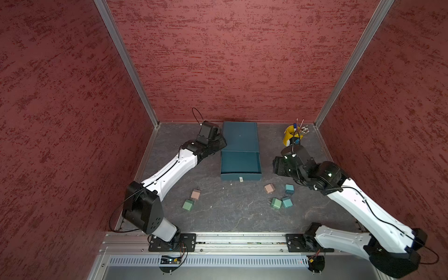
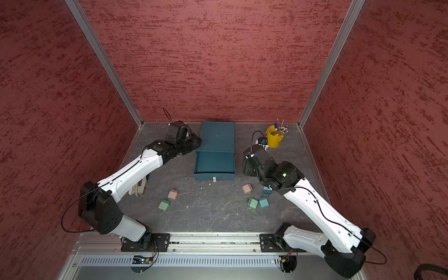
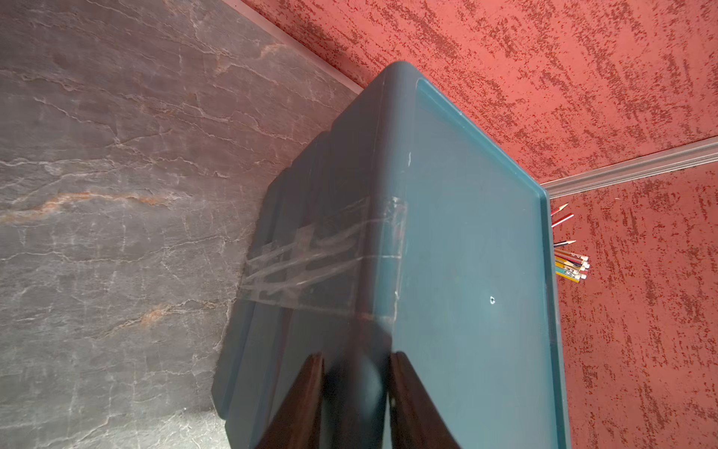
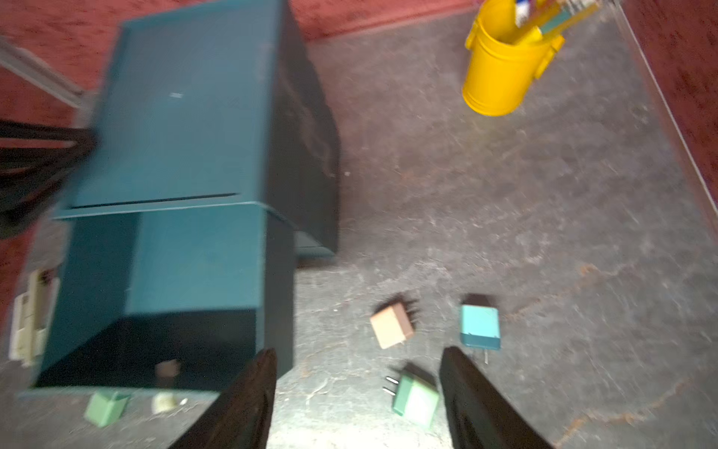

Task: Place the plugs into the drawer by color
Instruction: Open the drawer in the storage box, then pick up the plug from the center of the board.

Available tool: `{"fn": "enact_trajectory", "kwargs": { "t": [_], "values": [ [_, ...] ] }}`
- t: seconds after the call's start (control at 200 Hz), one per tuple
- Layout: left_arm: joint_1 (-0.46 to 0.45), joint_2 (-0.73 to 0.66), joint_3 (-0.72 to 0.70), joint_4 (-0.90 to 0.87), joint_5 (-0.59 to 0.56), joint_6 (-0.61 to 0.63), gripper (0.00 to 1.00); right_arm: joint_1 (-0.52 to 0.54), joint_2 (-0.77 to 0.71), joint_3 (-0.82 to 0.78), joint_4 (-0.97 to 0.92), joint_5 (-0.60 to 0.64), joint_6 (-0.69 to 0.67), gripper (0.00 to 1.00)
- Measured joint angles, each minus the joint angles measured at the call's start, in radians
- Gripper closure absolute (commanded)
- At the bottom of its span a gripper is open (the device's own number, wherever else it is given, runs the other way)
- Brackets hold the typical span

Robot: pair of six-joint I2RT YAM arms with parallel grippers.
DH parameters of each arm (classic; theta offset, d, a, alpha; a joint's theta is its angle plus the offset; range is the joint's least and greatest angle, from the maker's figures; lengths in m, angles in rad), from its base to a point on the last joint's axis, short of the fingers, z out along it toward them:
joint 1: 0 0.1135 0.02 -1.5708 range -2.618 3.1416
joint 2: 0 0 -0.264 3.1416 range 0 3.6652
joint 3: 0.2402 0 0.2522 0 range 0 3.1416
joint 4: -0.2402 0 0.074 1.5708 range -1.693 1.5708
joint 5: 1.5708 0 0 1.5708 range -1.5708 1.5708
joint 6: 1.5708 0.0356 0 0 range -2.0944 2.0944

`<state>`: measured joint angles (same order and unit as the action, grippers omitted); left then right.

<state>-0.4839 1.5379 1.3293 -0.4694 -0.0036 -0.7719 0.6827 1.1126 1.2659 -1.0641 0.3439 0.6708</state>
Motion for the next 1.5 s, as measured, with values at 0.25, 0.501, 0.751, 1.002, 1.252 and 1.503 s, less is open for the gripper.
{"fn": "enact_trajectory", "kwargs": {
  "t": [0.25,0.501,0.751,1.002,1.252,1.503],
  "values": [
    [-0.005,-0.020,0.000,-0.036,0.004,-0.001,0.68,-0.195,0.047,-0.269,0.096,-0.192,0.055,0.35],
    [-0.006,-0.052,0.000,-0.072,0.007,-0.003,0.67,-0.227,0.140,-0.404,0.294,-0.317,0.119,0.24],
    [-0.006,-0.096,0.000,-0.089,0.010,-0.002,0.65,-0.227,0.217,-0.481,0.420,-0.360,0.195,0.27],
    [-0.006,-0.146,0.000,-0.100,0.014,-0.002,0.63,-0.226,0.279,-0.507,0.491,-0.369,0.228,0.29],
    [-0.006,-0.209,-0.002,-0.115,0.014,-0.001,0.62,-0.222,0.343,-0.515,0.537,-0.370,0.262,0.34],
    [-0.006,-0.257,-0.029,-0.134,0.018,0.007,0.61,-0.219,0.409,-0.481,0.548,-0.364,0.280,0.37]
  ]
}}
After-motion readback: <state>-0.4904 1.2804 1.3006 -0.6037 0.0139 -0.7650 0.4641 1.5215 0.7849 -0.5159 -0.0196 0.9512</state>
